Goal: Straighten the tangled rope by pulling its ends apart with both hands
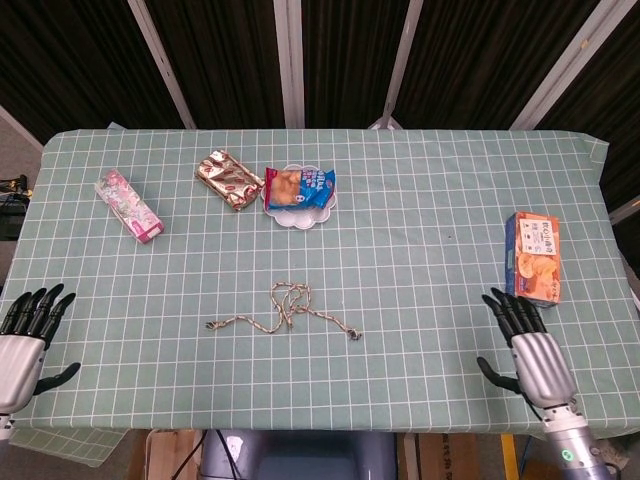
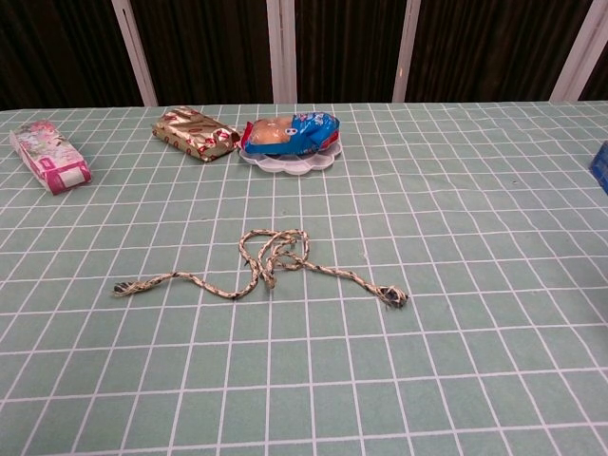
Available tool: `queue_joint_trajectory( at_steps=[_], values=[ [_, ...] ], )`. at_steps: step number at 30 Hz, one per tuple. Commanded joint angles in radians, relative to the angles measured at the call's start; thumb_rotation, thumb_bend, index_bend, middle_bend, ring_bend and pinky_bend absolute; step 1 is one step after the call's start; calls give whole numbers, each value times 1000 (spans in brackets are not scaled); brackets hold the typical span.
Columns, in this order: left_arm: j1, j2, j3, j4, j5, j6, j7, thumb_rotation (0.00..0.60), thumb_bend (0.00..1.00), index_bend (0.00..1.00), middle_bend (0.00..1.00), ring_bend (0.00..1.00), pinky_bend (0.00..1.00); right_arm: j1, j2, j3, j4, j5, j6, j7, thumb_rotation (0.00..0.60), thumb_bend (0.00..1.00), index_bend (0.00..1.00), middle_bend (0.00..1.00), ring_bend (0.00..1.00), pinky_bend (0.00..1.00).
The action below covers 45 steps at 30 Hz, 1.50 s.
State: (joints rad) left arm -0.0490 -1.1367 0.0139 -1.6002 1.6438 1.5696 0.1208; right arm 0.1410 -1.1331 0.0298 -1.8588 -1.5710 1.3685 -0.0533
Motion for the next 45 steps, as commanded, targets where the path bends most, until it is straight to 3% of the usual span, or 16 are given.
queue_joint_trajectory(
  at_steps=[1,10,23,33,45],
  values=[
    [-1,0,-2,1,-4,-3,-3,600,38,46,0,0,0,56,-77,26,-51,36,-73,-94,600,333,203,65,0,0],
    [-5,4,-1,3,-5,-8,-18,600,38,46,0,0,0,162,-327,95,-53,196,-170,-327,600,333,355,101,0,0],
    [-13,7,-2,4,-16,-27,-35,600,38,46,0,0,0,250,-586,146,70,369,-177,-513,600,333,395,110,0,0],
    [-17,11,-4,2,-28,-39,-50,600,38,46,0,0,0,287,-703,157,189,442,-178,-544,600,333,425,120,0,0],
    [-18,13,-3,1,-28,-39,-56,600,39,46,0,0,0,314,-752,176,250,485,-179,-540,600,331,476,136,0,0]
  ],
)
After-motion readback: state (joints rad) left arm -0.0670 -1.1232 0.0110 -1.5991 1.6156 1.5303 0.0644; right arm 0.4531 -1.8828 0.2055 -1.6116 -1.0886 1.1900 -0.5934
